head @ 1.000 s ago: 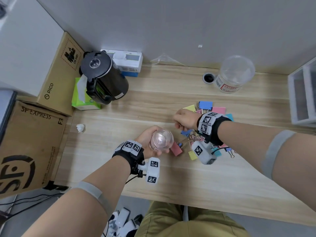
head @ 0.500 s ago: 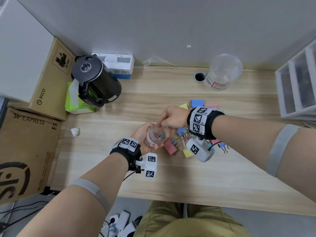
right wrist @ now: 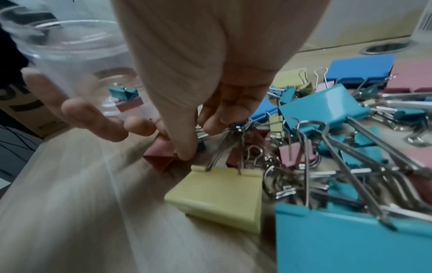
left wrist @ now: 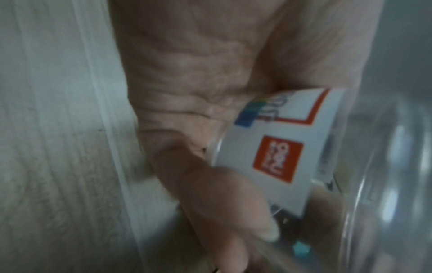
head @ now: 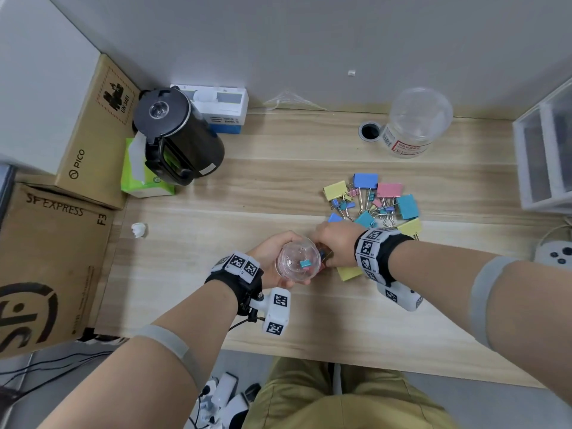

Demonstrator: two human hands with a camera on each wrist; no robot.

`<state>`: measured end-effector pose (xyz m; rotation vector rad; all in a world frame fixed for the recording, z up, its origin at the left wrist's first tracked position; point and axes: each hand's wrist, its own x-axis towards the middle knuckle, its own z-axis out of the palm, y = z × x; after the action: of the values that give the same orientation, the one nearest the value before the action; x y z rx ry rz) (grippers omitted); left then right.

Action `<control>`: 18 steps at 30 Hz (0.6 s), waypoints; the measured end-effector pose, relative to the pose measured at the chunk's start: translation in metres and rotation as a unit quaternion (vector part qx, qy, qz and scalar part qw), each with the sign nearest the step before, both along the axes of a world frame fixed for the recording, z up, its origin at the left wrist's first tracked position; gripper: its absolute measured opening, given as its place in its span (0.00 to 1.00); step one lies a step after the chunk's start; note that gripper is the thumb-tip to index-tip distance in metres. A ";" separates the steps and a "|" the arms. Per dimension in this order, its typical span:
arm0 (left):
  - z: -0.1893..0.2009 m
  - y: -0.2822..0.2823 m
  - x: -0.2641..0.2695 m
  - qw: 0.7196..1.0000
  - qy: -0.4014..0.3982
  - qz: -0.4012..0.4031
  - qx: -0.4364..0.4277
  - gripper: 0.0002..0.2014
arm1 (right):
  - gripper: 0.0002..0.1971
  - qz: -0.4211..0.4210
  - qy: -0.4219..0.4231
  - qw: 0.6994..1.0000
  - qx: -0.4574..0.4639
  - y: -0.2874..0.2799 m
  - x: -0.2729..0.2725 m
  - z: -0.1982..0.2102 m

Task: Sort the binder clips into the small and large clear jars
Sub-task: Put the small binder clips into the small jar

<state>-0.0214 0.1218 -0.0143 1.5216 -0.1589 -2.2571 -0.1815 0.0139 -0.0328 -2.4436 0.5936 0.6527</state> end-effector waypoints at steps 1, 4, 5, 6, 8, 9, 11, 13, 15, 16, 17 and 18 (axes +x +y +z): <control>-0.001 0.000 -0.001 1.000 0.004 -0.004 -0.001 0.19 | 0.17 0.001 -0.001 1.000 -0.005 0.001 -0.001 -0.002; -0.005 0.000 -0.002 1.000 0.007 -0.005 -0.006 0.19 | 0.15 -0.005 -0.017 1.000 -0.010 0.003 -0.002 -0.006; -0.006 0.001 -0.003 1.000 0.007 -0.004 -0.006 0.19 | 0.15 -0.005 -0.018 1.000 -0.009 0.003 -0.003 -0.006; -0.006 0.001 -0.002 1.000 0.008 -0.005 -0.005 0.20 | 0.15 -0.007 -0.020 1.000 -0.006 0.002 -0.003 -0.008; -0.007 0.002 -0.001 1.000 0.008 -0.003 -0.004 0.22 | 0.13 -0.018 -0.029 0.999 0.002 0.001 -0.003 -0.008; -0.006 0.001 -0.001 1.000 0.008 -0.001 -0.004 0.23 | 0.12 -0.031 -0.039 0.999 0.008 -0.001 -0.004 -0.007; -0.003 0.000 0.000 1.000 0.012 -0.002 -0.004 0.23 | 0.11 -0.075 -0.070 0.994 0.027 -0.003 -0.007 -0.001; 0.000 -0.002 0.001 1.000 0.004 0.001 -0.004 0.21 | 0.11 -0.166 -0.084 0.980 0.072 -0.009 -0.009 0.007; 0.000 -0.004 0.005 1.000 -0.007 0.009 -0.006 0.20 | 0.09 -0.294 -0.088 0.936 0.170 -0.020 -0.012 0.013; 0.000 -0.006 0.007 1.000 -0.009 0.013 -0.008 0.20 | 0.08 -0.357 -0.090 0.900 0.234 -0.028 -0.015 0.017; 0.001 -0.009 0.008 1.000 -0.010 0.020 -0.007 0.21 | 0.08 -0.412 -0.095 0.857 0.295 -0.035 -0.018 0.021; 0.001 -0.011 0.009 1.000 -0.011 0.027 -0.006 0.21 | 0.08 -0.461 -0.103 0.808 0.350 -0.042 -0.022 0.024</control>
<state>-0.0124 0.1104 -0.0134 1.5271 -0.1351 -2.1946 -0.2035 -0.0284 -0.0086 -1.2668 1.0902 0.1249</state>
